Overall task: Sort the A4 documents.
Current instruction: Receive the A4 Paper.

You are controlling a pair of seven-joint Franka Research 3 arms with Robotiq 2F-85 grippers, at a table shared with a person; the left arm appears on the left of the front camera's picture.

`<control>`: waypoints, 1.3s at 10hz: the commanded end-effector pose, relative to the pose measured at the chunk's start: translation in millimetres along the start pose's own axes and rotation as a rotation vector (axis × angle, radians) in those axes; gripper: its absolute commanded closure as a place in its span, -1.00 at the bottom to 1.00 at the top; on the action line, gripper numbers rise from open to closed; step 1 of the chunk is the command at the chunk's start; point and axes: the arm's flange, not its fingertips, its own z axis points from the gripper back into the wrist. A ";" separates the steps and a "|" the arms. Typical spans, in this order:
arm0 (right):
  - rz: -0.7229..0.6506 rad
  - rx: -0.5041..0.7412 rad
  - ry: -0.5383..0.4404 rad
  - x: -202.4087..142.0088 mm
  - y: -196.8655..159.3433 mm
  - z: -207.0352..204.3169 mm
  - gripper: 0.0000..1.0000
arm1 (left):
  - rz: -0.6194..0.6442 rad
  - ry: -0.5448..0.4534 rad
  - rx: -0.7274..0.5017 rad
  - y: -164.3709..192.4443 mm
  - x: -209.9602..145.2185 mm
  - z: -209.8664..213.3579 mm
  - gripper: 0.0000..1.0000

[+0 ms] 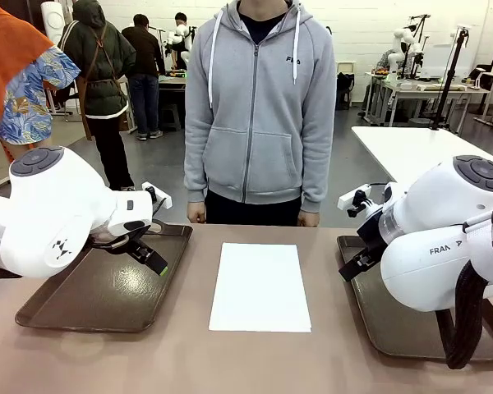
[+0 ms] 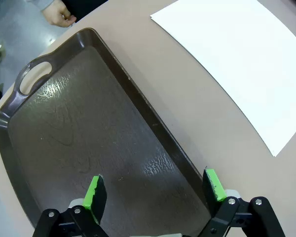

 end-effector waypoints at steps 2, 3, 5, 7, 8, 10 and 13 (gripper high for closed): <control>0.000 0.000 0.000 0.0 0.0 0.0 -1.00 | 0.000 0.000 0.000 0.1 0.0 0.0 -1.00; 0.000 0.000 0.000 0.0 0.0 0.0 -1.00 | 0.000 0.000 0.000 0.0 0.0 0.0 -1.00; -0.049 -0.011 -0.042 -9.1 -7.2 39.5 -1.00 | 0.079 -0.006 0.020 11.4 -9.8 28.3 -1.00; -0.097 0.033 -0.083 -29.5 -35.6 89.6 -1.00 | 0.146 -0.047 -0.041 28.9 -23.5 70.0 -1.00; -0.085 0.071 -0.133 -41.2 -47.6 117.3 -1.00 | 0.142 -0.085 -0.093 37.5 -32.4 90.2 -1.00; -0.108 0.103 -0.195 -63.6 -62.4 166.0 -1.00 | 0.130 -0.156 -0.167 57.1 -51.5 127.6 -1.00; -0.102 0.101 -0.306 -79.2 -65.5 196.4 -1.00 | 0.098 -0.181 -0.247 73.3 -68.1 167.4 -1.00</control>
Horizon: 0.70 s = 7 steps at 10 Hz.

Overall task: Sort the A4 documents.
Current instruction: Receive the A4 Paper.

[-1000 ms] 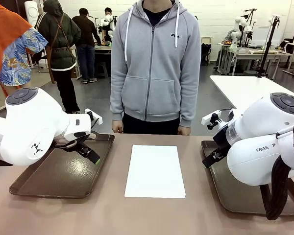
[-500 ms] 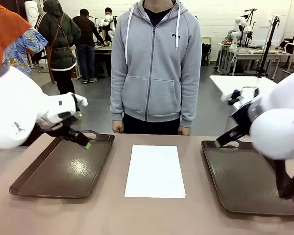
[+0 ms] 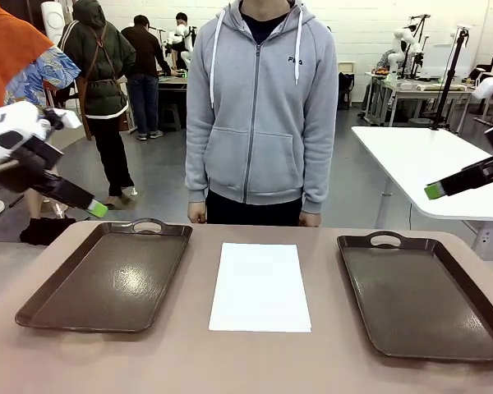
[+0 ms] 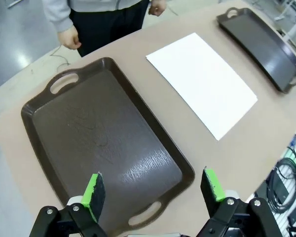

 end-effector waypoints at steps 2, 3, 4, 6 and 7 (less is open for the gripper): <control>0.038 0.064 -0.060 -66.0 22.3 -5.3 -1.00 | 0.015 -0.033 -0.065 -6.7 -46.6 6.5 -1.00; 0.048 0.059 -0.077 -69.7 20.6 -1.6 -1.00 | 0.044 -0.053 -0.074 -4.3 -50.4 10.4 -1.00; 0.049 0.055 -0.079 -72.8 18.9 0.6 -1.00 | 0.042 -0.087 -0.060 -4.2 -54.0 18.1 -1.00; 0.048 0.067 -0.055 -71.9 15.9 -3.0 -1.00 | 0.016 -0.121 -0.044 -11.8 -56.7 22.8 -1.00; 0.055 0.064 -0.045 -69.8 16.1 -4.8 -1.00 | 0.008 -0.119 -0.029 -14.4 -58.7 22.1 -1.00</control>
